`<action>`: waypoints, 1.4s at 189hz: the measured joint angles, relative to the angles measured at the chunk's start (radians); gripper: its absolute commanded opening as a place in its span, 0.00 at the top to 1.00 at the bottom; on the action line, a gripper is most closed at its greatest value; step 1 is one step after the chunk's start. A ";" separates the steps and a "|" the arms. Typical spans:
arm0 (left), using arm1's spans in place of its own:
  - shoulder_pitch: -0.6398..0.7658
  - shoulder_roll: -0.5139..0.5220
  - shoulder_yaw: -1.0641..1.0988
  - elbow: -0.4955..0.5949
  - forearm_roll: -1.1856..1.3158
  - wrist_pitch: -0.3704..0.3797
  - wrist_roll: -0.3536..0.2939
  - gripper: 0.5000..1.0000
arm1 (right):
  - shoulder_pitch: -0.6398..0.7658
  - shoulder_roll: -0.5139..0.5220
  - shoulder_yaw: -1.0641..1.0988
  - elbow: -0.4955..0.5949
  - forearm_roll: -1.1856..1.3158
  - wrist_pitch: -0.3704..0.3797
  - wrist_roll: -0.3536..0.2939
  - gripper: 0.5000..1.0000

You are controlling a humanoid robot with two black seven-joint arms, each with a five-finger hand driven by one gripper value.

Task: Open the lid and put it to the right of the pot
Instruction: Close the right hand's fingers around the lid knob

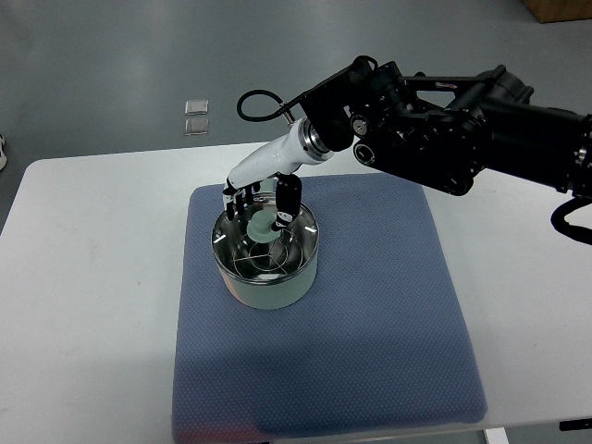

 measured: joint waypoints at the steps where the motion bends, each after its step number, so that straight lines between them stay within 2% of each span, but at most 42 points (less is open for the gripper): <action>1: 0.000 0.000 0.000 0.000 0.000 0.000 0.000 0.00 | 0.000 0.000 0.000 0.000 0.000 0.000 0.000 0.53; 14: 0.000 0.000 0.000 0.000 0.000 0.000 0.000 0.00 | -0.002 0.000 0.001 0.000 0.000 -0.002 0.001 0.58; 149: 0.000 0.000 0.000 0.000 0.000 0.000 0.000 0.00 | -0.042 -0.019 0.017 -0.001 -0.001 -0.056 0.003 0.59; 150: 0.000 0.000 0.000 0.000 0.000 0.000 0.000 0.00 | -0.042 -0.019 0.017 -0.001 -0.001 -0.056 0.003 0.63; 165: 0.000 0.000 0.000 0.000 0.000 0.000 0.000 0.00 | -0.042 -0.020 0.018 -0.001 0.000 -0.062 0.003 0.69; 188: 0.000 0.000 0.000 0.000 0.000 0.000 0.000 0.00 | -0.043 -0.020 0.018 0.000 0.000 -0.065 0.004 0.71; 189: 0.000 0.000 0.000 0.000 0.000 0.000 0.000 0.00 | -0.043 -0.020 0.018 0.000 0.000 -0.065 0.004 0.76; 191: 0.000 0.000 0.000 0.000 0.000 0.000 0.000 0.00 | -0.043 -0.020 0.018 0.000 0.000 -0.065 0.004 0.77; 233: 0.000 0.000 0.000 0.000 0.000 0.000 0.000 0.00 | -0.044 -0.019 0.017 0.000 -0.001 -0.066 0.013 0.79; 234: 0.000 0.000 0.000 0.000 0.000 0.000 0.000 0.00 | -0.044 -0.019 0.017 0.000 -0.001 -0.066 0.013 0.83; 249: 0.000 0.000 0.000 0.000 0.000 0.000 0.000 0.00 | -0.044 -0.018 0.017 0.000 -0.001 -0.067 0.015 0.89; 258: 0.000 0.000 0.000 0.000 0.000 0.000 0.000 0.00 | -0.044 -0.019 0.017 0.000 -0.001 -0.067 0.017 0.89; 259: 0.000 0.000 0.000 0.000 0.000 0.000 0.000 0.00 | -0.044 -0.019 0.017 0.000 -0.001 -0.067 0.017 0.93; 265: 0.000 0.000 0.000 0.000 0.000 0.000 0.000 0.00 | -0.044 -0.019 0.016 0.000 -0.001 -0.067 0.019 0.98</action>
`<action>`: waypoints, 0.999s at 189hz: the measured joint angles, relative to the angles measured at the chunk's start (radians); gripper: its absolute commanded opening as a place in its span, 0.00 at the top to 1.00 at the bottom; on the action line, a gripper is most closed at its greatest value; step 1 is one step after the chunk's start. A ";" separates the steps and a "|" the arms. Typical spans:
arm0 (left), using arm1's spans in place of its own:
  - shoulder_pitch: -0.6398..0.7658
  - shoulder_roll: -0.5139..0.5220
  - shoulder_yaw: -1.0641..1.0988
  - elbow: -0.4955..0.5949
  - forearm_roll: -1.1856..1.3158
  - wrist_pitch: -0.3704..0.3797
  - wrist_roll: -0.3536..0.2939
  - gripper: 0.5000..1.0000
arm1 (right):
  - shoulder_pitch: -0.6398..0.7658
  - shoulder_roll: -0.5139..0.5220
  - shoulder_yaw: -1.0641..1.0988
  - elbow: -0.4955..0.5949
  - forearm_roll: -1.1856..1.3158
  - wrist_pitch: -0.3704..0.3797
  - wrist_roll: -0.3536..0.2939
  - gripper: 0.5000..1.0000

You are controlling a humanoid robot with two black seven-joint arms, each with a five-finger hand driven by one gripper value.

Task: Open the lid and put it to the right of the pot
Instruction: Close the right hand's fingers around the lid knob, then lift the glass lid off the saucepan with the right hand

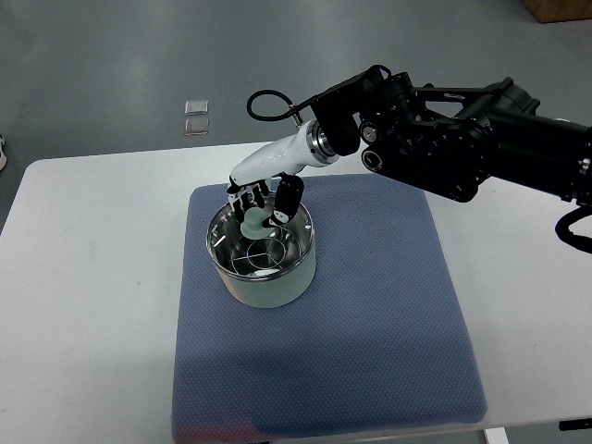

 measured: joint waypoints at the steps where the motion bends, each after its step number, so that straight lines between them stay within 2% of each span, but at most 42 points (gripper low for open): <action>1: 0.000 0.000 0.000 0.000 0.000 0.000 0.000 0.00 | 0.000 0.000 0.000 0.000 0.000 0.000 0.001 0.98; 189: 0.000 0.000 0.000 0.000 0.000 0.000 0.000 0.00 | 0.015 -0.108 0.038 0.033 0.017 0.000 0.049 1.00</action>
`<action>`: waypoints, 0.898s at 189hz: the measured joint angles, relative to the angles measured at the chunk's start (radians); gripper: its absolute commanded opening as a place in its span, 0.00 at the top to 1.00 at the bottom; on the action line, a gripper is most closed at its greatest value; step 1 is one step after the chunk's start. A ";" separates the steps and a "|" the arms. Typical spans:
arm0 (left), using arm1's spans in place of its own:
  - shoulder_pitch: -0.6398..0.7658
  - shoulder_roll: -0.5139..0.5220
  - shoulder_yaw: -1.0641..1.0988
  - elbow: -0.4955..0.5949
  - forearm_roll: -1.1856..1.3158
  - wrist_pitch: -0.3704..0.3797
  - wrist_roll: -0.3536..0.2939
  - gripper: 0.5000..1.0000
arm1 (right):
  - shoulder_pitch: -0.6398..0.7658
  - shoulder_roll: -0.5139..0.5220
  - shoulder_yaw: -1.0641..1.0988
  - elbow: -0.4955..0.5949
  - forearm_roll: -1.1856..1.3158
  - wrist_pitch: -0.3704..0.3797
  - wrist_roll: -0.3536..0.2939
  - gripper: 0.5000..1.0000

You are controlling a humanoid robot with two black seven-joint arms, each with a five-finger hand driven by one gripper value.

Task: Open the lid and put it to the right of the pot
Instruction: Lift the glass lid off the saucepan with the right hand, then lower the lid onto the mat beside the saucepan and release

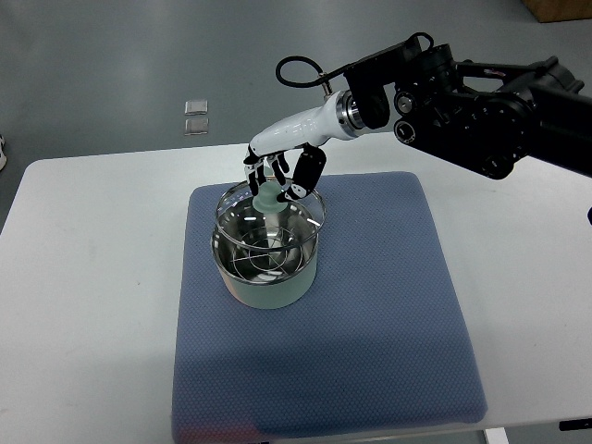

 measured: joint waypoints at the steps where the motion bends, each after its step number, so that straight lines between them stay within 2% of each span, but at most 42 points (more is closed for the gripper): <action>1: 0.000 0.000 0.000 0.000 0.000 0.000 0.000 0.00 | 0.000 0.000 0.000 0.000 0.000 0.000 0.000 1.00; 49: 0.000 0.000 0.001 0.000 0.000 0.000 0.000 0.00 | 0.013 -0.072 0.003 0.017 -0.001 0.022 0.010 1.00; 92: 0.000 0.000 0.001 0.000 0.000 0.000 0.000 0.00 | 0.016 -0.223 0.005 0.075 -0.001 0.028 0.045 1.00; 131: 0.000 0.000 0.001 0.000 0.000 0.000 0.000 0.00 | -0.046 -0.345 0.005 0.106 -0.005 -0.021 0.070 1.00; 170: 0.000 0.000 0.001 0.000 0.000 0.000 0.000 0.00 | -0.147 -0.364 0.002 0.114 -0.015 -0.095 0.072 1.00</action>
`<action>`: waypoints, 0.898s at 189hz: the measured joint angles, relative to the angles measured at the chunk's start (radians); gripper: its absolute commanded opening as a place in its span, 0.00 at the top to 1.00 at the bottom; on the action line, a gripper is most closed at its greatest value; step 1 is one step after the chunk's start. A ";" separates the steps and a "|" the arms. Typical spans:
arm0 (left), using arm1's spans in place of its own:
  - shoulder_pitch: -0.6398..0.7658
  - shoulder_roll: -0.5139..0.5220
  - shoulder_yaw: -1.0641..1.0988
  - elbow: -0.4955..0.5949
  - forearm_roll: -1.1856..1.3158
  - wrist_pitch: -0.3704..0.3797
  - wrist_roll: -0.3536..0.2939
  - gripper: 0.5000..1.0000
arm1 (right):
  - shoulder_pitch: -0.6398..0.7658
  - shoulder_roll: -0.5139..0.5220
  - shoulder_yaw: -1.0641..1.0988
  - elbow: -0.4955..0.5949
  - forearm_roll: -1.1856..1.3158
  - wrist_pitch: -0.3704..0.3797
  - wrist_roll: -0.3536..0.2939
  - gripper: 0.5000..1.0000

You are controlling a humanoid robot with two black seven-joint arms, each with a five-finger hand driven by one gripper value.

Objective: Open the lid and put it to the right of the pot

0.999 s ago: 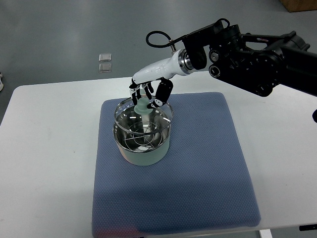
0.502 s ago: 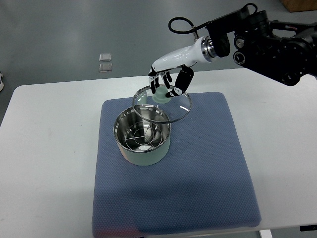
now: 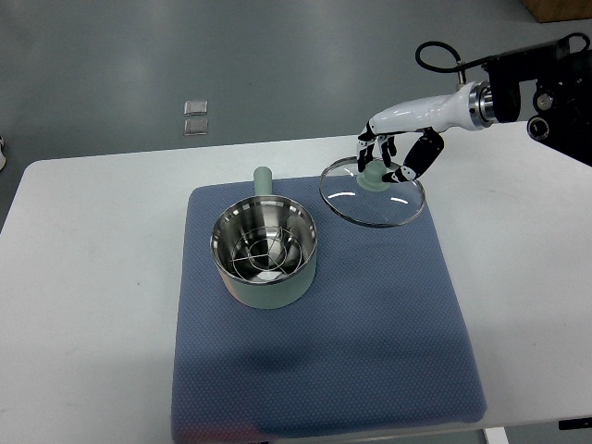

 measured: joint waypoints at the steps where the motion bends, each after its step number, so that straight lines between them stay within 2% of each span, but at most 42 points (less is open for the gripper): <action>1: 0.000 0.000 0.000 0.000 0.000 0.000 0.000 0.00 | -0.002 0.000 0.000 0.000 0.000 -0.002 0.000 1.00; 68: 0.000 0.000 0.000 0.000 0.000 0.000 0.000 0.00 | -0.112 0.025 -0.011 -0.014 -0.014 -0.071 -0.008 1.00; 84: 0.000 0.000 0.000 0.000 0.000 0.000 0.000 0.00 | -0.134 0.033 -0.012 -0.028 -0.016 -0.084 -0.009 0.89; 92: 0.000 0.000 0.000 0.000 0.000 0.000 0.000 0.00 | -0.142 0.036 -0.012 -0.034 -0.016 -0.089 -0.009 0.79; 94: 0.000 0.000 0.000 0.000 0.000 0.000 0.000 0.00 | -0.144 0.037 -0.013 -0.035 -0.017 -0.090 -0.009 0.75; 95: 0.000 0.000 0.000 0.000 0.000 0.000 0.000 0.00 | -0.144 0.037 -0.013 -0.036 -0.017 -0.090 -0.009 0.69; 96: 0.000 0.000 0.000 0.000 0.000 0.000 0.000 0.00 | -0.145 0.037 -0.013 -0.036 -0.017 -0.091 -0.009 0.69; 97: 0.000 0.000 0.000 0.000 0.000 0.000 0.000 0.00 | -0.146 0.037 -0.013 -0.037 -0.017 -0.091 -0.009 0.62; 98: 0.000 0.000 0.000 0.000 0.000 0.000 0.000 0.00 | -0.146 0.037 -0.013 -0.037 -0.017 -0.091 -0.009 0.62; 99: 0.000 0.000 0.000 0.000 0.000 0.000 0.000 0.00 | -0.147 0.038 -0.013 -0.037 -0.017 -0.091 -0.009 0.55; 100: 0.000 0.000 0.000 0.000 0.000 0.000 0.000 0.00 | -0.148 0.038 -0.013 -0.038 -0.017 -0.092 -0.010 0.55; 101: 0.000 0.000 0.000 0.000 0.000 0.000 0.000 0.00 | -0.149 0.038 -0.013 -0.039 -0.017 -0.092 -0.010 0.48; 102: 0.000 0.000 0.000 0.000 0.000 0.000 0.000 0.00 | -0.149 0.038 -0.013 -0.039 -0.017 -0.092 -0.010 0.48; 103: 0.000 0.000 0.000 0.000 0.000 0.000 0.000 0.00 | -0.150 0.038 -0.013 -0.039 -0.017 -0.092 -0.010 0.42; 104: 0.000 0.000 0.000 0.000 0.000 0.000 0.000 0.00 | -0.150 0.039 -0.013 -0.040 -0.017 -0.093 -0.010 0.42; 105: 0.000 0.000 0.000 0.000 0.000 0.000 0.000 0.00 | -0.150 0.039 -0.013 -0.040 -0.017 -0.093 -0.010 0.37; 106: 0.000 0.000 0.000 0.000 0.000 0.000 0.000 0.00 | -0.151 0.039 -0.013 -0.040 -0.017 -0.093 -0.010 0.37; 109: 0.000 0.000 0.000 0.000 0.000 0.000 0.000 0.00 | -0.151 0.039 -0.013 -0.041 -0.017 -0.094 -0.010 0.28; 115: 0.000 0.000 0.000 0.000 0.000 0.000 0.000 0.00 | -0.153 0.039 -0.013 -0.041 -0.017 -0.094 -0.010 0.21; 132: 0.000 0.000 0.000 0.000 0.000 0.000 0.000 0.00 | -0.154 0.040 -0.013 -0.043 -0.016 -0.096 -0.010 0.15; 170: 0.000 0.000 0.000 0.000 0.000 0.000 0.000 0.00 | -0.150 0.038 -0.001 -0.045 0.004 -0.074 -0.007 0.15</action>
